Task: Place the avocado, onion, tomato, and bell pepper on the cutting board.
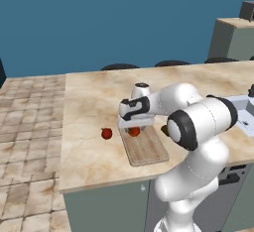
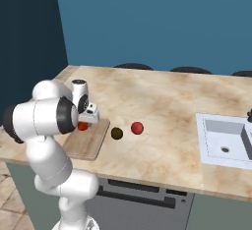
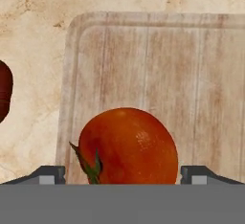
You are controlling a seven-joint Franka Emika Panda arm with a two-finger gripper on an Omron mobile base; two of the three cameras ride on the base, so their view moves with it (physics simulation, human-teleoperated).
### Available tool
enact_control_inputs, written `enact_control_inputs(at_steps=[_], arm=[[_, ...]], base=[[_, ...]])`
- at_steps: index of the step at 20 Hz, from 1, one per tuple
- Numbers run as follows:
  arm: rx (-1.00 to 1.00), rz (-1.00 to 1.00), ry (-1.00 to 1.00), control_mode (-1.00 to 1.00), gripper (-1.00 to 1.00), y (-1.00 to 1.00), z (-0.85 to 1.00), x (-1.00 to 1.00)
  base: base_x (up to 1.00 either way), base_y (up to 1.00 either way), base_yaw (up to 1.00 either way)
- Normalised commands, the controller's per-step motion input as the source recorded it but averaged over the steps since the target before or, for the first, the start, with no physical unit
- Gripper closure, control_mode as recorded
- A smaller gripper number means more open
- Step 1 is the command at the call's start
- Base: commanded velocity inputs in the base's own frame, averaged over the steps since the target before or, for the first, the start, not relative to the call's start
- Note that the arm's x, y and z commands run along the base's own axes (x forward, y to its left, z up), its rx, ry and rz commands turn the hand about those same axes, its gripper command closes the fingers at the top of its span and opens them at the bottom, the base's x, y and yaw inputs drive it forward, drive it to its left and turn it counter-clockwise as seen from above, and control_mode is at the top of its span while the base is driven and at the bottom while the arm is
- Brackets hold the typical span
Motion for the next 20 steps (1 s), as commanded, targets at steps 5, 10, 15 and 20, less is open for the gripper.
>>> enact_control_inputs(at_steps=[5, 10, 15, 20], arm=[[0.0, 0.0, 0.0, -1.0, -1.0, 0.0, 0.3, 0.0], [-0.02, 0.0, 0.0, -1.0, -1.0, 0.12, 0.35, 0.0], [-0.05, 0.0, 0.0, -1.0, -1.0, 0.44, 0.07, 0.0], [-0.05, 0.0, 0.0, -1.0, -1.0, 0.58, 0.0, 0.0]], base=[[0.0, 0.0, 0.0], [0.0, 0.0, 0.0], [0.0, 0.0, 0.0], [0.0, 0.0, 0.0]])
